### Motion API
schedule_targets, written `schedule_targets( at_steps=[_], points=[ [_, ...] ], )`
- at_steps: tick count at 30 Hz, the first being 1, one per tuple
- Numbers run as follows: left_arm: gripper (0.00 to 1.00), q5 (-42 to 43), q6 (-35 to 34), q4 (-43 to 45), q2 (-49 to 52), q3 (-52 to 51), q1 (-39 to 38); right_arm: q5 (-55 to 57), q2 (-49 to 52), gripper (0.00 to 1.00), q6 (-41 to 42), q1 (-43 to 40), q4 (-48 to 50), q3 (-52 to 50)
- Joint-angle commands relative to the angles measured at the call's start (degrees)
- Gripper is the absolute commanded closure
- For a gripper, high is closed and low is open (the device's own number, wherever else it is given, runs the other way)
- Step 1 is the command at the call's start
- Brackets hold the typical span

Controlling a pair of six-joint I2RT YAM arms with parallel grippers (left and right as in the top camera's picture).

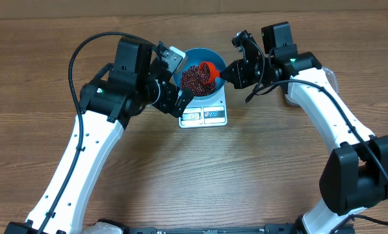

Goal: Scoop item into bowl and weigh 150g on scale
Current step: 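Tilt the scoop slowly with the right gripper, trickling beans into bowl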

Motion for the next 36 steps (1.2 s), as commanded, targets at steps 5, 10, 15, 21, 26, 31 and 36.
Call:
schedule_targets(
  at_steps=[5,10,15,21,26,31,36],
  points=[
    [0.00,0.9,1.1,0.1,-1.3,0.9,-0.1,5.3,-3.2,0.96,-3.0,1.9,-0.7,1.9],
    [0.00,0.9,1.1,0.1,-1.3,0.9,-0.1,3.4,-3.5,0.96,-3.1,2.2,-0.1,1.9],
    [0.00,0.9,1.1,0.1,-1.3,0.9,-0.1,7.7,-3.8,0.97,0.3,3.0,0.9,1.9],
    [0.00,0.9,1.1,0.1,-1.3,0.9,-0.1,6.1,-3.9,0.96,-4.5,3.5,-0.1,1.9],
    [0.00,0.9,1.1,0.1,-1.3,0.9,-0.1,5.2,-4.2,0.96,-4.5,3.8,-0.1,1.9],
    [0.00,0.9,1.1,0.1,-1.3,0.9,-0.1,8.3,-4.9,0.96,-1.8,4.0,0.7,1.9],
    [0.00,0.9,1.1,0.1,-1.3,0.9,-0.1,5.9,-5.4,0.96,-7.1,4.2,-0.6,1.9]
  ],
)
